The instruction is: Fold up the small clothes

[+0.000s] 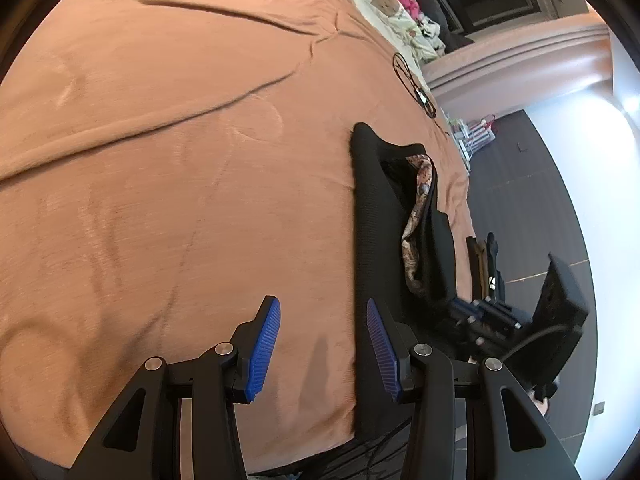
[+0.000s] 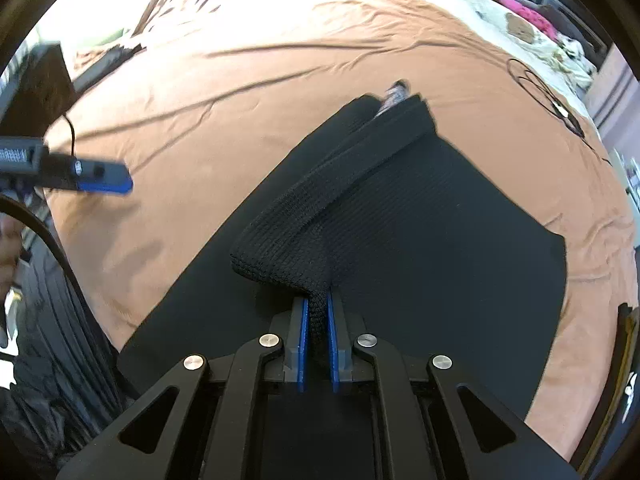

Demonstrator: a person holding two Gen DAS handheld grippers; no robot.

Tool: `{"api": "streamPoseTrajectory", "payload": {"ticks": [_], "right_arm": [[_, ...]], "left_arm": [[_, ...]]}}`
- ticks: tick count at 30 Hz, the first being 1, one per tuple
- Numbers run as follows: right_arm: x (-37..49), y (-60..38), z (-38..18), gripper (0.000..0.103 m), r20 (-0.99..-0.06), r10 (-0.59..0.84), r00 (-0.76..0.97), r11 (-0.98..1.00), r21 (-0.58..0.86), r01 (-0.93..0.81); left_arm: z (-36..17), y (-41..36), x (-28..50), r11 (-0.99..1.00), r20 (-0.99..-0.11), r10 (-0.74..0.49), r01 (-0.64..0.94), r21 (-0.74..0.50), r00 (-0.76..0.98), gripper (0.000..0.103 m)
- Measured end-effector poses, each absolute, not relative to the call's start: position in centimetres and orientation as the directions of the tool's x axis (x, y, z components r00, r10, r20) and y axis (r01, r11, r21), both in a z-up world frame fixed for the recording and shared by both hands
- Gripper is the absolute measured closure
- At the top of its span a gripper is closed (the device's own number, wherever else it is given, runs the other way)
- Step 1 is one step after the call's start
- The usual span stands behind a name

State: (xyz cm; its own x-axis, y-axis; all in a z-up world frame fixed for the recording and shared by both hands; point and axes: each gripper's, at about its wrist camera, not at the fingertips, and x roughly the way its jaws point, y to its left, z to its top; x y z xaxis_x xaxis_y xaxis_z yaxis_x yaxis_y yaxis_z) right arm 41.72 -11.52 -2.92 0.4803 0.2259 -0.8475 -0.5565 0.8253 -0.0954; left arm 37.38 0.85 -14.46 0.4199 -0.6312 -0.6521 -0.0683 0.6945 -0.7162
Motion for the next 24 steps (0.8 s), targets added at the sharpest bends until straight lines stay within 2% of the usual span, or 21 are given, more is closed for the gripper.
{"api": "streamPoseTrajectory", "payload": {"ticks": [12, 24], "right_arm": [[43.0, -18.6, 0.9, 0.098, -0.782, 0.267, 0.563, 0.891, -0.023, -0.454], [47.5, -25.5, -0.7, 0.098, -0.767, 0.255, 0.589, 0.95, 0.086, -0.299]], "left_arm": [[-13.6, -2.8, 40.1, 0.724, -0.677, -0.624, -0.037, -0.689, 0.39, 0.056], [-14.1, -5.7, 42.5, 0.761, -0.719, -0.6, -0.027, -0.648, 0.352, 0.056]]}}
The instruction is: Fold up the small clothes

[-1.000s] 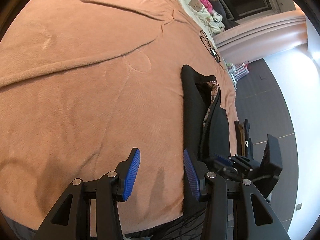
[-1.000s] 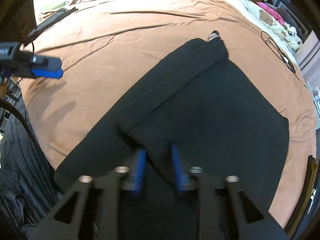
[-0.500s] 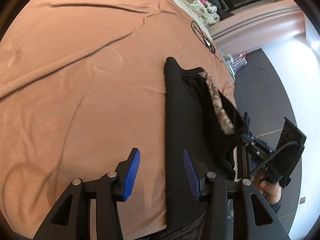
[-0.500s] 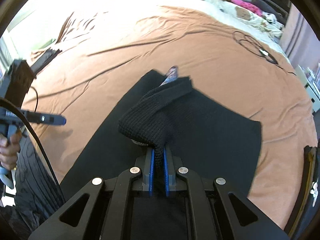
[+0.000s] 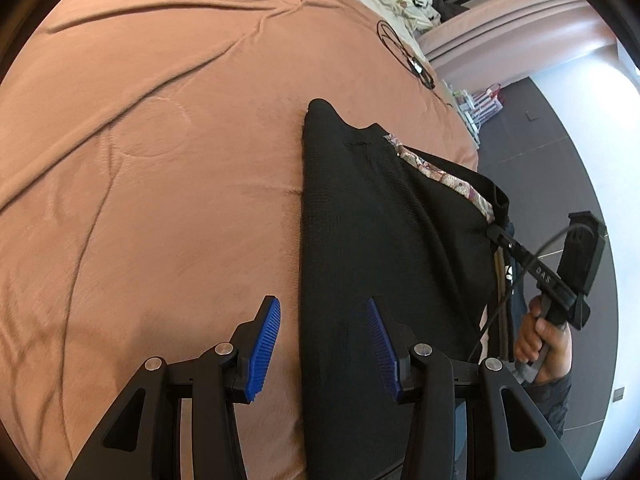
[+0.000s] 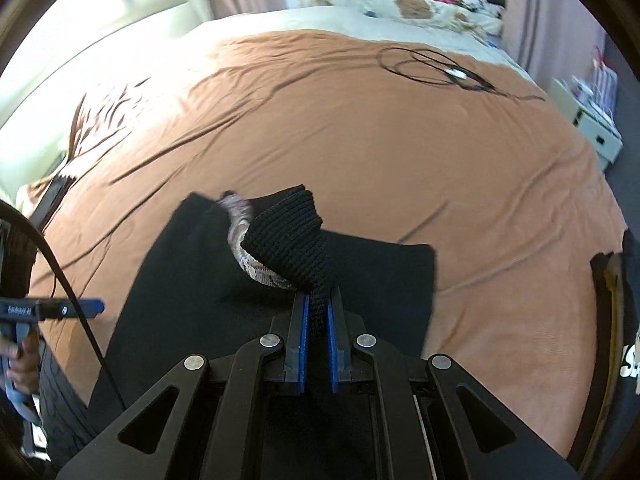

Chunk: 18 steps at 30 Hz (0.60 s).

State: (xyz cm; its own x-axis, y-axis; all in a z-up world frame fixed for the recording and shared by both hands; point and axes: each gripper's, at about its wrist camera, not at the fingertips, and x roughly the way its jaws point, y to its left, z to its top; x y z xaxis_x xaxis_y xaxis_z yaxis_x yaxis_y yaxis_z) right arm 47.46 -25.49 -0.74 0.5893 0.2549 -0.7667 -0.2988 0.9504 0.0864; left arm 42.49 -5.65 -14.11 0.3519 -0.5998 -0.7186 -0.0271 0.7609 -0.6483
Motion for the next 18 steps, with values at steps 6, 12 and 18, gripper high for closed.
{"api": "streamPoseTrajectory", "payload": {"ticks": [6, 12, 18], "right_arm": [[50.2, -27.8, -2.2, 0.098, -0.769, 0.198, 0.608, 0.977, 0.102, -0.189], [50.6, -28.8, -3.1, 0.091, -0.779, 0.209, 0.592, 0.978, 0.154, -0.142], [49.5, -29.3, -3.5, 0.062, -0.769, 0.303, 0.563, 0.953, 0.23, -0.199]], "left_arm": [[-14.1, -6.3, 43.2, 0.782, -0.74, -0.578, -0.027, -0.623, 0.345, 0.056], [-14.4, -6.8, 43.3, 0.792, -0.751, -0.566, -0.031, -0.61, 0.339, 0.056], [-15.0, -7.7, 43.3, 0.791, -0.756, -0.57, -0.031, -0.611, 0.322, 0.056]]}}
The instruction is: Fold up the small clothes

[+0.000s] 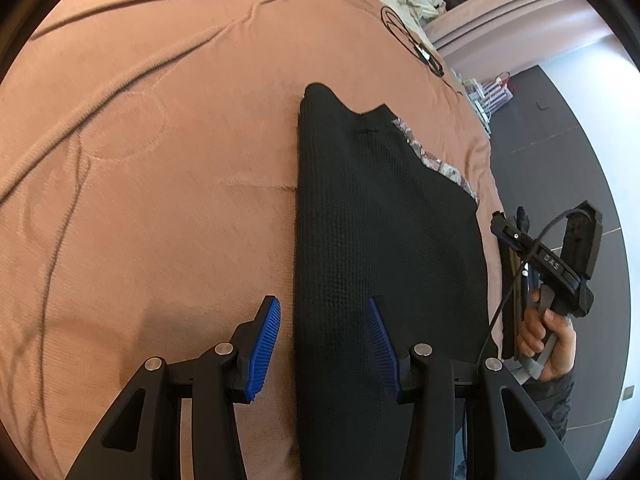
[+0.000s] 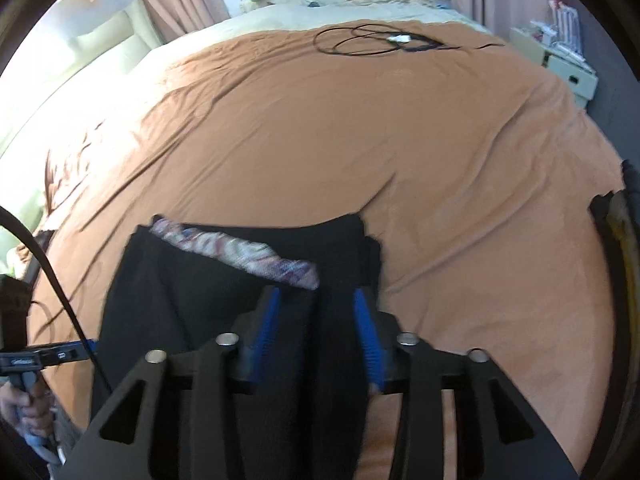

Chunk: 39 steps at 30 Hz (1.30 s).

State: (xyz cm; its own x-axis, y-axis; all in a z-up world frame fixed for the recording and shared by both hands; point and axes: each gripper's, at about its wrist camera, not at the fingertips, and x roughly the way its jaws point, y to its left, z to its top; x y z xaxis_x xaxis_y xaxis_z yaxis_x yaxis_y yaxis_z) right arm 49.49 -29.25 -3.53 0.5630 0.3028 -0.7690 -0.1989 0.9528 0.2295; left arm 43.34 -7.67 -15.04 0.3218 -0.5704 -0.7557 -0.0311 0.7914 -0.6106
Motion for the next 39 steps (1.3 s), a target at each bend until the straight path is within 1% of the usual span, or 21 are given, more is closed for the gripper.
{"api": "streamPoseTrajectory", "payload": {"ticks": [5, 7, 8, 9, 10, 11, 13, 18, 20, 24, 26, 27, 28, 29, 30, 39], "right_arm": [[49.7, -29.2, -5.0, 0.062, -0.791, 0.329, 0.516, 0.943, 0.241, -0.231], [50.3, -29.1, -5.7, 0.062, -0.802, 0.342, 0.49, 0.938, 0.258, -0.233], [50.4, -29.2, -5.9, 0.063, -0.802, 0.342, 0.49, 0.938, 0.257, -0.233], [50.6, -29.4, -5.9, 0.077, -0.801, 0.342, 0.491, 0.938, 0.257, -0.234], [50.8, -29.5, -5.9, 0.097, -0.802, 0.342, 0.49, 0.938, 0.257, -0.235], [50.8, -29.7, -5.8, 0.101, -0.801, 0.338, 0.494, 0.939, 0.253, -0.233], [50.8, -30.0, -5.4, 0.103, -0.797, 0.332, 0.504, 0.941, 0.247, -0.231], [49.8, -30.1, -4.5, 0.103, -0.788, 0.289, 0.543, 0.955, 0.202, -0.215], [49.7, -30.1, -4.6, 0.102, -0.803, 0.275, 0.528, 0.959, 0.191, -0.208], [48.6, -30.2, -4.1, 0.1, -0.813, 0.255, 0.523, 0.965, 0.185, -0.184], [47.9, -30.2, -3.8, 0.094, -0.813, 0.27, 0.516, 0.962, 0.203, -0.185], [47.4, -30.1, -3.6, 0.083, -0.811, 0.277, 0.515, 0.96, 0.211, -0.183], [46.6, -30.4, -3.4, 0.066, -0.807, 0.28, 0.52, 0.959, 0.217, -0.18], [46.3, -30.4, -3.2, 0.059, -0.804, 0.282, 0.524, 0.959, 0.219, -0.179], [45.7, -30.7, -3.0, 0.05, -0.8, 0.288, 0.526, 0.957, 0.226, -0.179], [39.8, -32.7, -4.0, 0.05, -0.81, 0.299, 0.504, 0.954, 0.27, -0.132]], "left_arm": [[-15.6, -8.2, 43.2, 0.791, -0.758, -0.572, -0.033, -0.611, 0.314, 0.056], [-15.8, -8.2, 43.0, 0.793, -0.76, -0.57, -0.032, -0.608, 0.311, 0.059], [-15.9, -8.4, 43.0, 0.794, -0.761, -0.57, -0.033, -0.607, 0.309, 0.061], [-15.9, -8.4, 43.0, 0.793, -0.761, -0.57, -0.033, -0.608, 0.308, 0.061], [-15.9, -8.4, 42.9, 0.793, -0.761, -0.57, -0.033, -0.608, 0.309, 0.062], [-15.8, -8.4, 42.9, 0.794, -0.761, -0.57, -0.031, -0.607, 0.309, 0.062], [-15.7, -8.5, 42.8, 0.794, -0.761, -0.571, -0.028, -0.607, 0.308, 0.063], [-15.9, -8.7, 42.5, 0.795, -0.762, -0.572, -0.023, -0.606, 0.304, 0.063], [-15.9, -8.7, 42.2, 0.794, -0.761, -0.573, -0.023, -0.607, 0.304, 0.063], [-15.8, -8.6, 41.7, 0.789, -0.756, -0.58, -0.021, -0.614, 0.304, 0.063], [-15.9, -8.5, 41.3, 0.787, -0.754, -0.583, -0.022, -0.617, 0.301, 0.063], [-15.9, -8.5, 41.2, 0.785, -0.753, -0.585, -0.023, -0.619, 0.3, 0.063], [-15.9, -8.5, 41.1, 0.784, -0.753, -0.586, -0.024, -0.62, 0.3, 0.063], [-15.9, -8.6, 40.9, 0.783, -0.751, -0.589, -0.022, -0.622, 0.299, 0.063], [-15.9, -8.7, 40.7, 0.782, -0.75, -0.59, -0.021, -0.623, 0.299, 0.063], [-16.0, -9.4, 38.2, 0.783, -0.749, -0.596, 0.001, -0.622, 0.287, 0.063]]}}
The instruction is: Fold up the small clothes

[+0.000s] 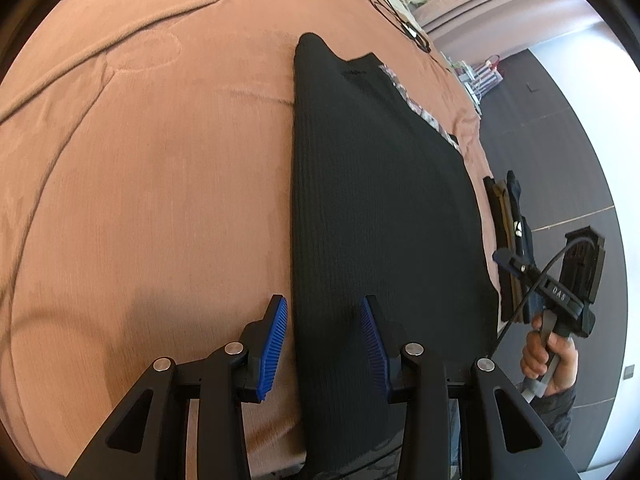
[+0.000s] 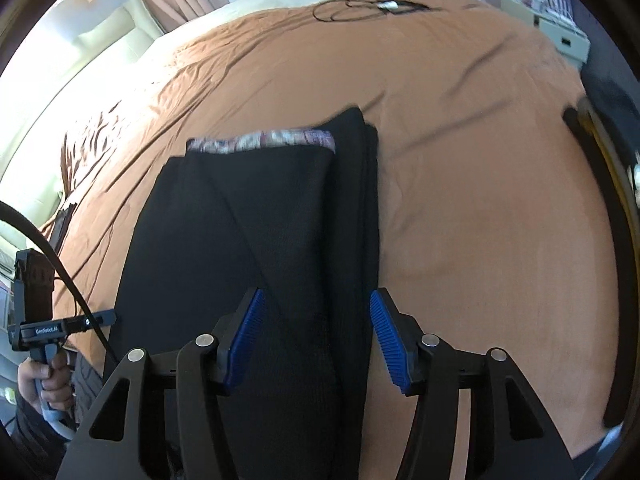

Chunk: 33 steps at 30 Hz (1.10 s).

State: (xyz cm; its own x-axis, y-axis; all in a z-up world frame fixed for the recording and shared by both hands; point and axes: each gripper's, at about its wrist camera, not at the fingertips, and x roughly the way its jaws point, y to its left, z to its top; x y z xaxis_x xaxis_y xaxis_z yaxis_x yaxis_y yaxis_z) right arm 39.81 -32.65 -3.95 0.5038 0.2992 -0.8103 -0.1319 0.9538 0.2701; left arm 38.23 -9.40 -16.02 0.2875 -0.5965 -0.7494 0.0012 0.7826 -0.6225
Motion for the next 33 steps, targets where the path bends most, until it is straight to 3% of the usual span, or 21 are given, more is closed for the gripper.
{"api": "streamPoseTrajectory", "payload": {"ticks": [17, 21, 24, 26, 29, 33], "right_arm": [[30.7, -33.7, -5.1, 0.054, -0.813, 0.318, 0.488, 0.943, 0.324, -0.074], [30.6, -33.9, -5.7, 0.074, -0.823, 0.318, 0.472, 0.942, 0.331, -0.058], [30.5, -34.0, -6.1, 0.095, -0.832, 0.302, 0.466, 0.946, 0.32, -0.043], [30.0, -34.2, -6.0, 0.098, -0.824, 0.309, 0.475, 0.943, 0.331, -0.04], [29.4, -34.2, -5.9, 0.1, -0.82, 0.309, 0.482, 0.943, 0.33, -0.043], [28.7, -34.1, -5.9, 0.1, -0.821, 0.311, 0.478, 0.944, 0.327, -0.051]], "left_arm": [[-16.2, -9.7, 34.2, 0.784, -0.75, -0.598, 0.01, -0.621, 0.283, 0.063], [-16.2, -10.0, 33.6, 0.787, -0.755, -0.596, 0.014, -0.617, 0.275, 0.063], [-16.2, -10.3, 33.2, 0.792, -0.759, -0.591, 0.018, -0.61, 0.274, 0.063], [-16.3, -10.5, 33.1, 0.798, -0.767, -0.585, 0.017, -0.603, 0.265, 0.083], [-16.5, -10.7, 32.9, 0.798, -0.768, -0.586, 0.019, -0.603, 0.259, 0.09], [-16.0, -10.5, 32.6, 0.804, -0.773, -0.581, 0.034, -0.594, 0.253, 0.092]]}}
